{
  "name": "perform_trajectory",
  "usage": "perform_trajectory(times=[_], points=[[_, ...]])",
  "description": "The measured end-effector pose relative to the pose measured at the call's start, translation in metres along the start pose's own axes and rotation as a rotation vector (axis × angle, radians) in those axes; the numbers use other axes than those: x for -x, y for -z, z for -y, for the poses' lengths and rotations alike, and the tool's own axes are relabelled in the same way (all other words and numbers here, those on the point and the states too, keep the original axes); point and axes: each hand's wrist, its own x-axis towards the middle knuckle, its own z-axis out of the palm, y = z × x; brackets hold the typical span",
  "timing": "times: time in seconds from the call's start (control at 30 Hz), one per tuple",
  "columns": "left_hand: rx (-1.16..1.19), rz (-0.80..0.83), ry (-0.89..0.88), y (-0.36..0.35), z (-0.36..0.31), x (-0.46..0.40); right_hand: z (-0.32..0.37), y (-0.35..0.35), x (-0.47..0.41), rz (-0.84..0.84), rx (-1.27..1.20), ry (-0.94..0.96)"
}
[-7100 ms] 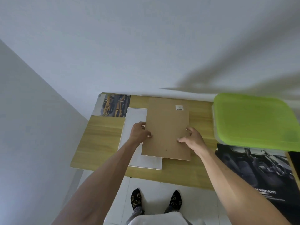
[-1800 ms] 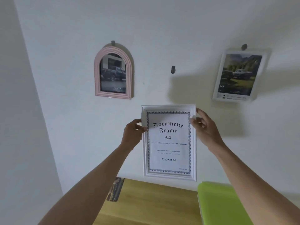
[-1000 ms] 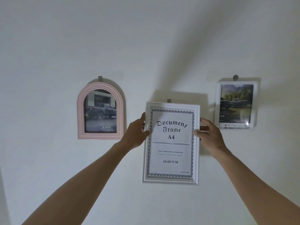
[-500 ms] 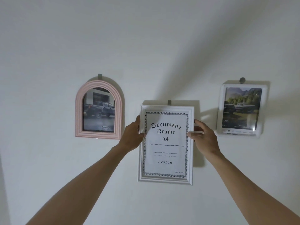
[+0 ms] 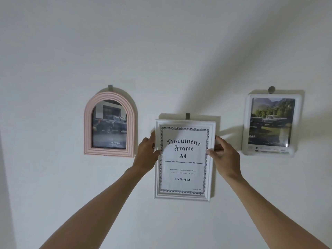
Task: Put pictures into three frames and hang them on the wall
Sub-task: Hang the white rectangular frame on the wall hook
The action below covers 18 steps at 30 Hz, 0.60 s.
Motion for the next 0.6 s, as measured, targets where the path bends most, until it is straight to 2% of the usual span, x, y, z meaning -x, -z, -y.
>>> perform_trajectory(times=[0.4, 0.6], points=[[0.018, -0.125, 0.012, -0.014, 0.005, 0.000, -0.008, 0.000, -0.003, -0.037, 0.032, 0.054], [0.030, -0.100, 0.009, -0.014, 0.006, -0.003, -0.010, 0.002, -0.002, -0.037, 0.061, 0.071]])
